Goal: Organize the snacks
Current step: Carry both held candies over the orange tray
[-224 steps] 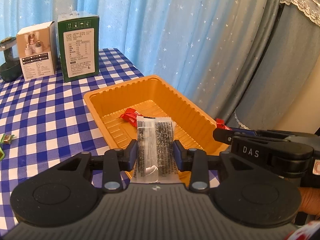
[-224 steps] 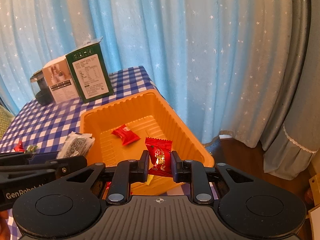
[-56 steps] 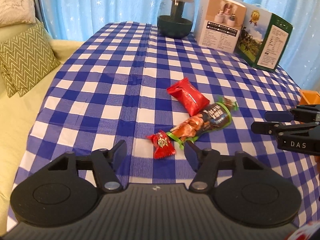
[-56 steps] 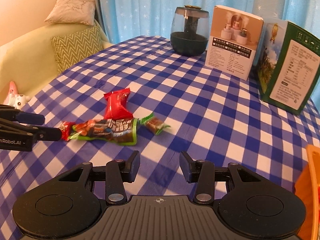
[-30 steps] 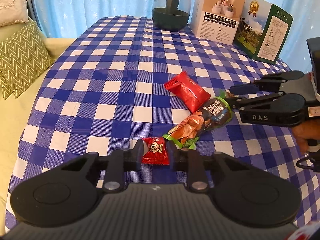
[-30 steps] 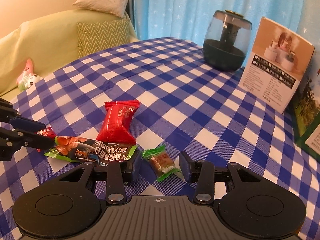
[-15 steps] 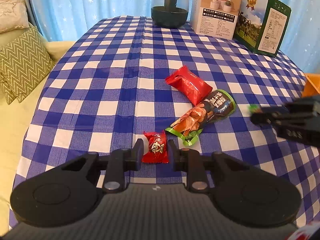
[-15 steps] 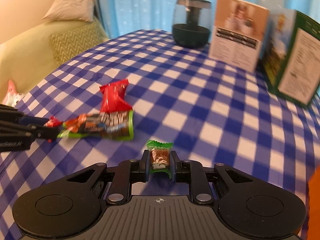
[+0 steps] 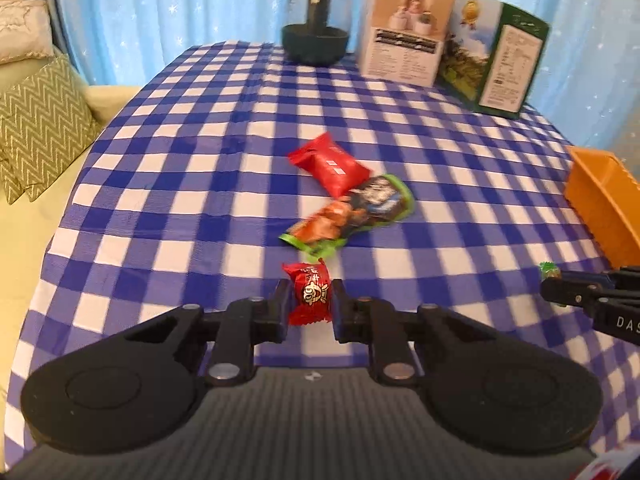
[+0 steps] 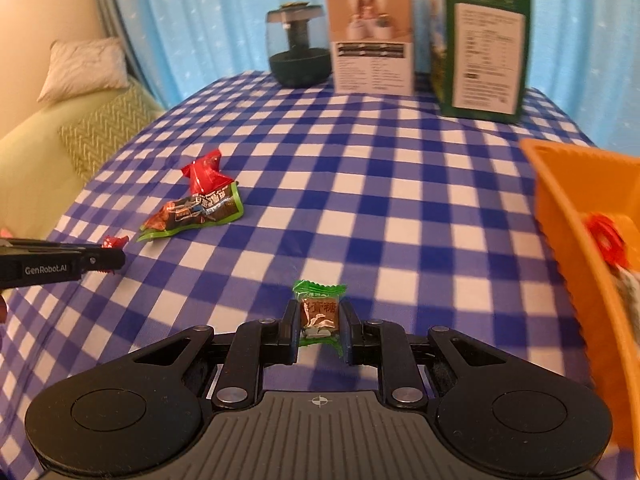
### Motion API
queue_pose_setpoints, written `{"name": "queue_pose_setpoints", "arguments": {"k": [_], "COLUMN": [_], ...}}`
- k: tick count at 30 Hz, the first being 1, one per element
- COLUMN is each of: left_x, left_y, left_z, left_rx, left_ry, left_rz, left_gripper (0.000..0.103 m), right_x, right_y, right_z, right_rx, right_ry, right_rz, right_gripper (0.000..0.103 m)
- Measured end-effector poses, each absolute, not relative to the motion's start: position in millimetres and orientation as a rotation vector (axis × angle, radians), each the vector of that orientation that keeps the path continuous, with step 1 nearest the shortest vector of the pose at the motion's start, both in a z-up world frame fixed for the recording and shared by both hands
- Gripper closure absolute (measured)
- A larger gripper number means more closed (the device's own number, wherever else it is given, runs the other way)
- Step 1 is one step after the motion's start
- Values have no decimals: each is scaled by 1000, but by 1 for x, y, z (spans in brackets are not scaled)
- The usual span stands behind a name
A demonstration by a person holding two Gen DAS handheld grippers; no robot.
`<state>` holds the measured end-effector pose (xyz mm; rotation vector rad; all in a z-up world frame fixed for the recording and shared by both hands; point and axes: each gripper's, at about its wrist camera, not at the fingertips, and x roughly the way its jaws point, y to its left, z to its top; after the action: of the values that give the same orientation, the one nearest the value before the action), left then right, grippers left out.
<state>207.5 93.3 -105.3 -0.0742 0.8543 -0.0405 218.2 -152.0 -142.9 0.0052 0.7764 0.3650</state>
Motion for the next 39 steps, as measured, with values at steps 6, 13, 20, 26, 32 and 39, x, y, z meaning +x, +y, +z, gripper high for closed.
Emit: {"name": "queue_pose_setpoints", "arguments": {"k": [6,13,20,26,32,39], "left_x": [176,146,119,107,104,106], "left_y": [58,13,-24,-53,-82,-113], "left_z": [-94,-75,-56,-36,-18,-5], "left_rx": [-125,-129,-128,-116,-84,-57], "left_ry": [849,843,833,809,782,765], "left_rz": [-87,-164,-229,-297,-349,-403], "left_gripper": [85,85,85,85,85,85], "right_x": [181,144,114,96,84,77], "right_y": [-175,-199,-226,-251,-277,-303], "right_z": [-131,-115,-90,-70,-50,-37], "right_rx": [43,99,130,153,176,202], "right_ry": [778,789,764,730,695,669], "right_rz": [322,266,205,165,116,61], "right_gripper": [83,83,83,83,83,83]}}
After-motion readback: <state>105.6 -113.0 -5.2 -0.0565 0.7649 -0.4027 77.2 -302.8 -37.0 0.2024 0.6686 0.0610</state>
